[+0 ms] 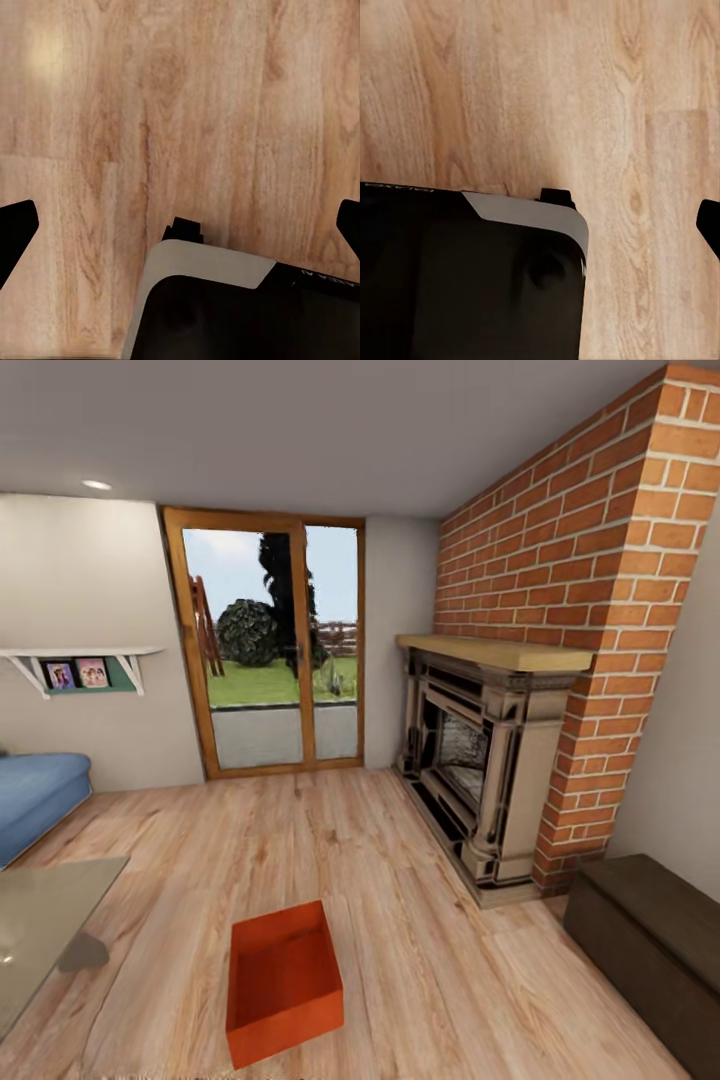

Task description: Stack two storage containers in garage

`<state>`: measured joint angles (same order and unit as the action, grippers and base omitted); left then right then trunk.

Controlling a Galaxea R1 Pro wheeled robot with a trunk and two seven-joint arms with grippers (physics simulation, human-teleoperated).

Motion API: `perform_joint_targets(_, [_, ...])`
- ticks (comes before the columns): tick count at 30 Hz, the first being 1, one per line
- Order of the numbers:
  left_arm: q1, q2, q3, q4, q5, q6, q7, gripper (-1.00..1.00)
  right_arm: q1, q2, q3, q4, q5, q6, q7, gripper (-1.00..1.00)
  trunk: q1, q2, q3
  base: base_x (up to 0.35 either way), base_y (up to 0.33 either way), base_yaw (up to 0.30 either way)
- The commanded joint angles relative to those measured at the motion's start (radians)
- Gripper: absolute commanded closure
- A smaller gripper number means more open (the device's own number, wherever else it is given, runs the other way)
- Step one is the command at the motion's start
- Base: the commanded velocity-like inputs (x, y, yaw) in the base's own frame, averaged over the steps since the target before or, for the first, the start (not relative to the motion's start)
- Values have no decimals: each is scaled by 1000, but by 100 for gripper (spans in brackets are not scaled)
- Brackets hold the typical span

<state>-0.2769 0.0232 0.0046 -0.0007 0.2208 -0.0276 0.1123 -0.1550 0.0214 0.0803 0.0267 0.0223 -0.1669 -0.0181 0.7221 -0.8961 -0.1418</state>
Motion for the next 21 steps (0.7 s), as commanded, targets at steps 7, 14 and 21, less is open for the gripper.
perform_joint_targets(7, [-1, -1, 0, 1, 6, -3, 1, -100, -1, 0, 8, 3, 2, -5, -2, -100, 0, -1, -1, 0, 0, 272])
perform_joint_targets(14, [-1, -3, 0, 0, 6, -4, 1, -100, -1, 0, 8, 3, 2, -5, -2, -100, 0, -1, -1, 0, 0, 272])
perform_joint_targets(21, [-1, -6, 0, 0, 5, -5, 1, -100, -1, 0, 8, 3, 2, -5, -2, -100, 0, -1, -1, 0, 0, 221])
